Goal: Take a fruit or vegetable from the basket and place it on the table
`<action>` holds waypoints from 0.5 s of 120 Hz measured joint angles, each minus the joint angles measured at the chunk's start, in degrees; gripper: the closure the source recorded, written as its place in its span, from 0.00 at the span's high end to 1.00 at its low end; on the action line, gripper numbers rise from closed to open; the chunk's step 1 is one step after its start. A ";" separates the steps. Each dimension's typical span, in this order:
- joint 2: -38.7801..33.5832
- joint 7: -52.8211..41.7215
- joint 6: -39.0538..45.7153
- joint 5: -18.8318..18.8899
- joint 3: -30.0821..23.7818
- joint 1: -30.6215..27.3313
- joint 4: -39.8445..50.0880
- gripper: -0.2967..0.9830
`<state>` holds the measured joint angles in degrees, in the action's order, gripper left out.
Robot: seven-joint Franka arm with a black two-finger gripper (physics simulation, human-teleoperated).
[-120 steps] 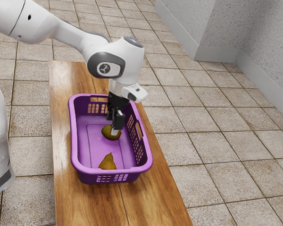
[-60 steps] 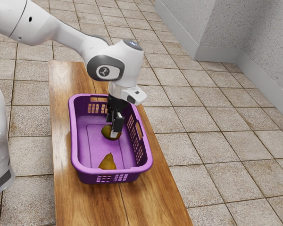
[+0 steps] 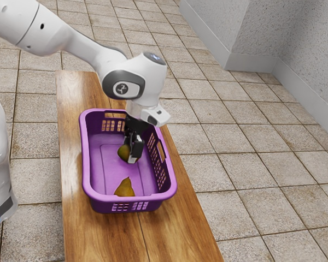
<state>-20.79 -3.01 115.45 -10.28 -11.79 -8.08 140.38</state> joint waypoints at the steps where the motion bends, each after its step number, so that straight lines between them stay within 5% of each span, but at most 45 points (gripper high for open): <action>1: 0.03 0.00 0.02 0.00 0.00 0.00 0.00 0.73; 44: 0.26 0.37 0.24 0.19 0.01 0.01 0.00 0.47; 60: 0.24 0.88 0.14 0.41 0.01 -0.01 -0.06 0.47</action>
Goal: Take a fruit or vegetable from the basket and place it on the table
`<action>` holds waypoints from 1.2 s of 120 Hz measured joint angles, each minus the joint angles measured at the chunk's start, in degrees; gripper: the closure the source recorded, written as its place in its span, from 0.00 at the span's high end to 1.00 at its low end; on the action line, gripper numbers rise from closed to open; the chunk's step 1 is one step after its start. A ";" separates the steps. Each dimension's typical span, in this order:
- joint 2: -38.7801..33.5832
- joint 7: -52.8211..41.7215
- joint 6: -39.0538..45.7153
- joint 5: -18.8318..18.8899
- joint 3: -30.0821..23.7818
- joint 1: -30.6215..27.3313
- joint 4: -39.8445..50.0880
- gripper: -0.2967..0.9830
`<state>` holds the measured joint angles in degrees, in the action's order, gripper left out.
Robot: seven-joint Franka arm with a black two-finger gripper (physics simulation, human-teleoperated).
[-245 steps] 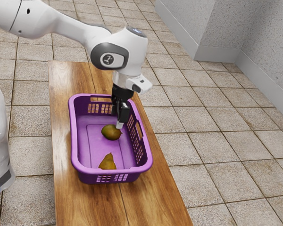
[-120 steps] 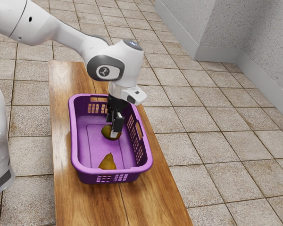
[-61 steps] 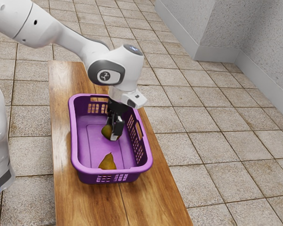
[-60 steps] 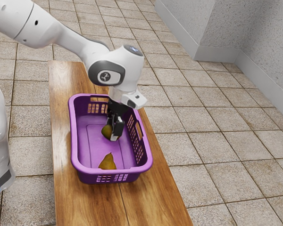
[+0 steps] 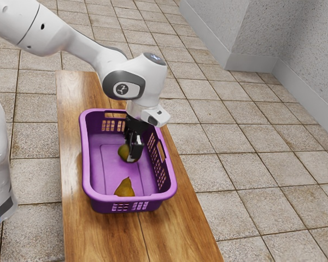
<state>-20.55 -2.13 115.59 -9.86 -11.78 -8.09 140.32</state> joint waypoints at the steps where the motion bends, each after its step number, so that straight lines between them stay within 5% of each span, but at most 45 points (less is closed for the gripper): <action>1: 0.00 0.03 -0.01 0.01 0.00 0.00 0.00 0.47; 77: -2.48 2.97 -3.61 0.33 1.64 -0.92 -3.60 0.46; 105: -4.07 3.59 -7.58 0.66 2.39 -7.49 -8.08 0.46; 144: -5.03 3.85 -11.87 4.21 11.37 -10.38 -9.73 0.46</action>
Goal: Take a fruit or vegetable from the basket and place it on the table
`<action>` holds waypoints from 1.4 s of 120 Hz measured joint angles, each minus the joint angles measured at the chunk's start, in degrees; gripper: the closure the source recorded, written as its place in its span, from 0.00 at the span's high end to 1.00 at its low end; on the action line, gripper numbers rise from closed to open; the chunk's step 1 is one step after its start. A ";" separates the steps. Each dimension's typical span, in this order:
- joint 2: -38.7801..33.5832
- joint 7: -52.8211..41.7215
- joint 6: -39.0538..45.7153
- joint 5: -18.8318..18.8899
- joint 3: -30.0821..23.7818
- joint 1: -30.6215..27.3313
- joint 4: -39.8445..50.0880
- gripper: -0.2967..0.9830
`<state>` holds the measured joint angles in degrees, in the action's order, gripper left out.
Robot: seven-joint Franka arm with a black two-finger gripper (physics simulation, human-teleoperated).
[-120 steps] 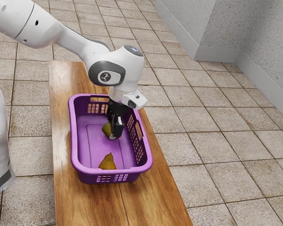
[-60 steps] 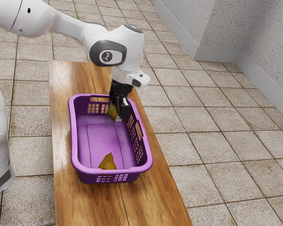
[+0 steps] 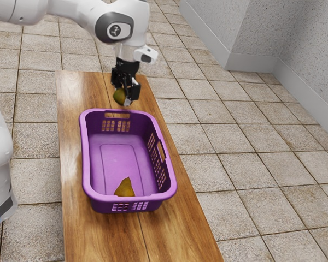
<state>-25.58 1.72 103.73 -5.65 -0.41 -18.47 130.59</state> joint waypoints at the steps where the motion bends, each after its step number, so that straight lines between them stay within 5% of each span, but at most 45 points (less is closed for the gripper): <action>1: -0.03 0.00 -0.11 0.07 0.10 -0.12 -0.03 0.46; 40: -1.26 0.01 -4.21 1.84 7.03 -4.03 -0.50 0.46; 121: 8.03 -0.25 1.06 3.81 10.22 -6.83 -0.39 0.46; 145: 8.33 -0.52 1.95 3.39 10.13 -6.71 -1.25 0.66; 168: 8.51 -0.96 2.18 3.28 10.05 -6.64 -2.34 0.74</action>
<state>-17.07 0.76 105.90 -2.37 9.65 -25.11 128.25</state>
